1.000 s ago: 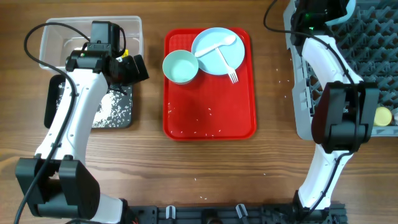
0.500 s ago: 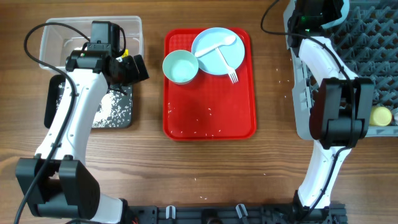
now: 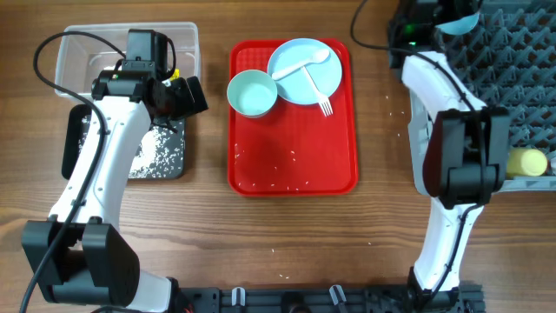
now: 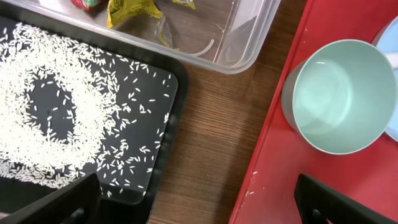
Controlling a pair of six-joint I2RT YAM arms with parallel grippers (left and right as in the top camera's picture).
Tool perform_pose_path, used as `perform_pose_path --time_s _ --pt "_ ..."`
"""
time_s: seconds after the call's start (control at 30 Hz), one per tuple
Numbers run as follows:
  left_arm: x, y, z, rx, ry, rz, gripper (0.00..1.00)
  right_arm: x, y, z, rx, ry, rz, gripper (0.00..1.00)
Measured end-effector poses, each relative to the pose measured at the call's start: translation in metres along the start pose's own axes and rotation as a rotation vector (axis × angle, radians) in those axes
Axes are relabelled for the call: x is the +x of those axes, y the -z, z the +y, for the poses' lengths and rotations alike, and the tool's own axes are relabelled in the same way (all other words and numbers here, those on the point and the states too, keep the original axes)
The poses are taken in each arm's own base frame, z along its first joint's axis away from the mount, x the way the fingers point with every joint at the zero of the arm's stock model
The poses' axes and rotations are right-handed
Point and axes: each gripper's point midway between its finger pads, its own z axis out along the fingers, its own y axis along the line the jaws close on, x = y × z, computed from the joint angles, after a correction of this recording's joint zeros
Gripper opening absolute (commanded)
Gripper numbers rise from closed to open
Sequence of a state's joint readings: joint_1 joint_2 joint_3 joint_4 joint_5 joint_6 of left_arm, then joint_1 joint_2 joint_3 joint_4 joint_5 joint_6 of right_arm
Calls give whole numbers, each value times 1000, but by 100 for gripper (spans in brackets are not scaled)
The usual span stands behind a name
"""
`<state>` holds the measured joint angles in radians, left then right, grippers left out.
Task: Sort waste into correct bins and load items into the dishwasher rack
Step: 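Lower the light-blue bowl upside down into the rack, open right gripper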
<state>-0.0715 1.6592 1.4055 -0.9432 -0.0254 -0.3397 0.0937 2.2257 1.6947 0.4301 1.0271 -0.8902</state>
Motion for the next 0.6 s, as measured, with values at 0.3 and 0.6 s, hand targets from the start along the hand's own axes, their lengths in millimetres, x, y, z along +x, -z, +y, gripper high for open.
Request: perform_pose_path --time_s 0.3,0.6 --pt "0 0 0 0 0 0 100 -3 18 -8 65 22 42 100" --pt "0 0 0 0 0 0 100 14 11 -20 121 -11 117 100"
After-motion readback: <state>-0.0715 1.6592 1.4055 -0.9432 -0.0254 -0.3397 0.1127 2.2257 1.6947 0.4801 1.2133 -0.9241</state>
